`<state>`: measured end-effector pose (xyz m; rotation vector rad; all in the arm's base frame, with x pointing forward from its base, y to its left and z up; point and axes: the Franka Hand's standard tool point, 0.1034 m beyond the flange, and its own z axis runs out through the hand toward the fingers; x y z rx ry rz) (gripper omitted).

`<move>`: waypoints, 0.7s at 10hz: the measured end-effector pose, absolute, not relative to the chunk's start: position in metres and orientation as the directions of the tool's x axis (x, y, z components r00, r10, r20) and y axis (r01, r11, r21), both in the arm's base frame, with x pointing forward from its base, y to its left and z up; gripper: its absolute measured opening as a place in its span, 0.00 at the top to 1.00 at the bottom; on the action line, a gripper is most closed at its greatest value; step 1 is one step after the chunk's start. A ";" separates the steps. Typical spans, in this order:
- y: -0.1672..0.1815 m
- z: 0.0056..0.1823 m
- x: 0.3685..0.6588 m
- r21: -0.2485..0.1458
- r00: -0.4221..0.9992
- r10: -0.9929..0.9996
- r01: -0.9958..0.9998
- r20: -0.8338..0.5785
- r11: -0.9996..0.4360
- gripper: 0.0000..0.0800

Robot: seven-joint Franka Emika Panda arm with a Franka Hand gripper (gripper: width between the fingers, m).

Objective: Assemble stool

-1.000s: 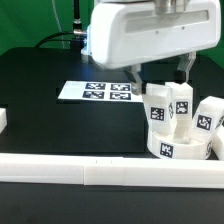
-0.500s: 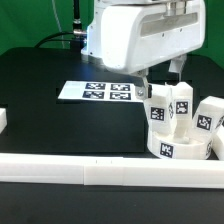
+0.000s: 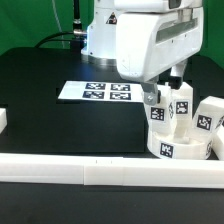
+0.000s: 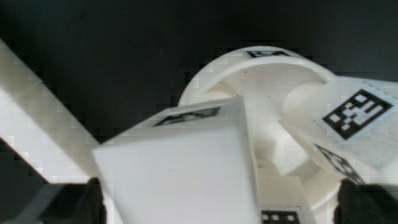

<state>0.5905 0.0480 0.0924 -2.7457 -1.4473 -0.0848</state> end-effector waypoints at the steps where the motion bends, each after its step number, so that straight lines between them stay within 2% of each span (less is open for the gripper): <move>1: 0.048 0.092 0.591 -0.007 0.565 0.823 0.825 0.066 -0.565 0.19; 3: 0.043 0.093 0.591 -0.003 0.560 0.826 0.828 0.066 -0.561 0.52; 4: 0.041 0.093 0.592 0.000 0.551 0.832 0.834 0.067 -0.552 0.58; 7: 0.040 0.092 0.592 -0.004 0.588 0.806 0.808 0.067 -0.589 0.58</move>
Offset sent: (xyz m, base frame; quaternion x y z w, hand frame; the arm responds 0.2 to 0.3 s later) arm 0.0051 -0.0030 0.0013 -0.0035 0.0259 -0.0654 0.9975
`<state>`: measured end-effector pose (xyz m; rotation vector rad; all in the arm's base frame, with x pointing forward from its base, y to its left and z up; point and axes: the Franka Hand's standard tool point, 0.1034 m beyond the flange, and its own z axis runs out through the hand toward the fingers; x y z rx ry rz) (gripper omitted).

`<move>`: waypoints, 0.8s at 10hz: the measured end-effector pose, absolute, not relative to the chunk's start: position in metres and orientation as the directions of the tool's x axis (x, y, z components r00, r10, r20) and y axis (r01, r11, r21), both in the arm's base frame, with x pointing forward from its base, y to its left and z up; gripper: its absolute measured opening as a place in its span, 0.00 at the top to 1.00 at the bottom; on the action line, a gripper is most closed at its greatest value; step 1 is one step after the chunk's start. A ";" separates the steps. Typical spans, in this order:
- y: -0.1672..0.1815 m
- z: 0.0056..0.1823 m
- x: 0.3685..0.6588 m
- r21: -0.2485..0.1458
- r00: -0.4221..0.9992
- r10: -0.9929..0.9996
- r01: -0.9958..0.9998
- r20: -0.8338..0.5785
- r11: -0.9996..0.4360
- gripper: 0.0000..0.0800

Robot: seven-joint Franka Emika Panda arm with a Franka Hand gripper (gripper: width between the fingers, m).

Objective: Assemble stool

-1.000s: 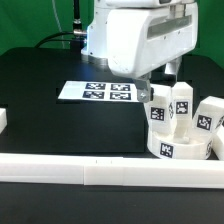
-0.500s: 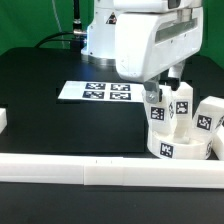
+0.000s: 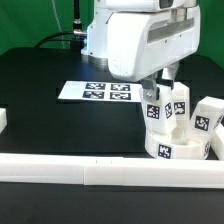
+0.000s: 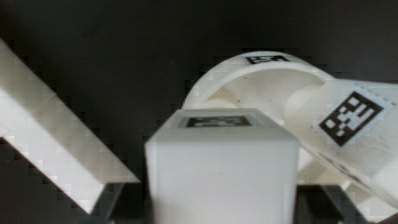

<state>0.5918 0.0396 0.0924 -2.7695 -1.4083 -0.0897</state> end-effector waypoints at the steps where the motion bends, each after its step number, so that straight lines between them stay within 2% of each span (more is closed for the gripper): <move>1: 0.040 0.092 0.592 -0.005 0.599 0.798 0.800 0.067 -0.601 0.58; 4: 0.039 0.092 0.591 -0.026 0.798 0.599 0.601 0.063 -0.799 0.58; 6: 0.042 0.091 0.590 -0.048 0.934 0.354 0.356 0.055 -0.933 0.58; 8: 0.046 0.091 0.589 -0.069 0.991 0.128 0.131 0.043 -0.989 0.58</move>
Offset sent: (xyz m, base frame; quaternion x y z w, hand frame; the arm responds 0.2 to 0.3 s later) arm -0.0107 -0.0044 -0.0023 0.0252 -0.0001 0.2562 0.9663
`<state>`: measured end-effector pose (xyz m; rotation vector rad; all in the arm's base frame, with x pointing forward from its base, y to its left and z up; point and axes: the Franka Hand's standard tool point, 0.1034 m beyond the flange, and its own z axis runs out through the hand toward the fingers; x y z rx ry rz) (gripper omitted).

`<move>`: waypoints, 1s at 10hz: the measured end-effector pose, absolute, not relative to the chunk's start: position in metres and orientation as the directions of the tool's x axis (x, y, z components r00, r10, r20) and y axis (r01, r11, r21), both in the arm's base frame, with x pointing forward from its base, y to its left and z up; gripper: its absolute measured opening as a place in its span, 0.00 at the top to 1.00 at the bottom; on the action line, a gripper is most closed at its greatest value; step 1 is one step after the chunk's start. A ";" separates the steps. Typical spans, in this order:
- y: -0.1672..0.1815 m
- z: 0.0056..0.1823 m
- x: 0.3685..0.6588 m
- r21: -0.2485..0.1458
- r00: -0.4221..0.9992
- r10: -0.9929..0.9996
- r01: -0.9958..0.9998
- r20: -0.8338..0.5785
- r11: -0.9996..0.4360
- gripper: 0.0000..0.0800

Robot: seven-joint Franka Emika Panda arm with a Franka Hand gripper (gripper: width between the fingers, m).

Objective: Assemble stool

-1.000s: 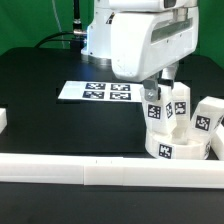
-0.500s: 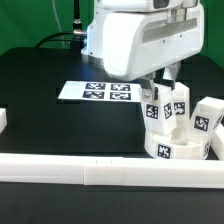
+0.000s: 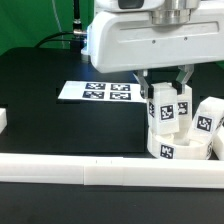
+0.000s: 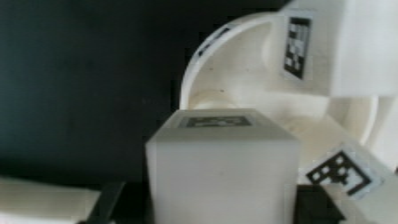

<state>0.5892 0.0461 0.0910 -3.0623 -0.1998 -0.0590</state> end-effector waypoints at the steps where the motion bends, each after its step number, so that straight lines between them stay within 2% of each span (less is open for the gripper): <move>1: 0.047 0.091 0.589 -0.081 0.999 -0.002 0.001 0.035 -0.997 0.58; 4: 0.057 0.090 0.590 -0.098 0.945 -0.325 -0.320 0.041 -0.942 0.58; 10: 0.060 0.091 0.590 -0.124 0.771 -0.637 -0.633 -0.005 -0.765 0.58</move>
Offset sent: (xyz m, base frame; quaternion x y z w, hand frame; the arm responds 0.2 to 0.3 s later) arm -0.0137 0.0172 -0.0090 0.0006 -0.0086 0.2790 0.9602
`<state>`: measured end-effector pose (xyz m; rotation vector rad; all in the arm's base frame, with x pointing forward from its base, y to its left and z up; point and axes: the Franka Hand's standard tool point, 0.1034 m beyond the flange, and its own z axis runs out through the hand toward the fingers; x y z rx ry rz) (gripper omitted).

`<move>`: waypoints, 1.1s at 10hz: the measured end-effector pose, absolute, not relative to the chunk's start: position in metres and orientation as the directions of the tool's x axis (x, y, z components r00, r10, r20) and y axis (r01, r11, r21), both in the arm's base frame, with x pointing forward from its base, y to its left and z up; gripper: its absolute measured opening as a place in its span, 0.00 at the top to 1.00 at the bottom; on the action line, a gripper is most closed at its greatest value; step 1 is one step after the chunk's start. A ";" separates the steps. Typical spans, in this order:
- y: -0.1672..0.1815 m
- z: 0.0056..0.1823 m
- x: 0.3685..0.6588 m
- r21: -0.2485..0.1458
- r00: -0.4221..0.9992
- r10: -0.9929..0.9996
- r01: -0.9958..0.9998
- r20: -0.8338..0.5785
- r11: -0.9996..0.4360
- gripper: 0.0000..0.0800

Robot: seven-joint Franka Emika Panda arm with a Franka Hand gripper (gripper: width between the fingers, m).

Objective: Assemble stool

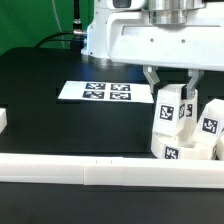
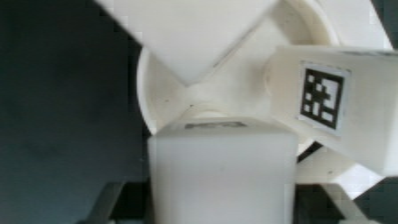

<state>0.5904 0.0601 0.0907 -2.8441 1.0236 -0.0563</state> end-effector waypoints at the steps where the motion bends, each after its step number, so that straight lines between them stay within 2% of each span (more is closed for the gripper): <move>1: 0.061 0.090 0.591 -0.134 0.689 -0.725 -0.721 -0.026 -0.680 0.58; 2: 0.061 0.090 0.591 -0.159 0.550 -0.833 -0.829 -0.060 -0.536 0.58; 4: 0.062 0.090 0.593 -0.162 0.343 -0.933 -0.932 -0.110 -0.324 0.58; 11: 0.065 0.090 0.597 -0.104 -0.077 -0.980 -0.990 -0.184 0.098 0.58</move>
Offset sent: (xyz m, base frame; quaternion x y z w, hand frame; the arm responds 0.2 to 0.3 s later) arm -0.0012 0.0040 -0.0072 0.0191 -0.0177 0.3033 0.9525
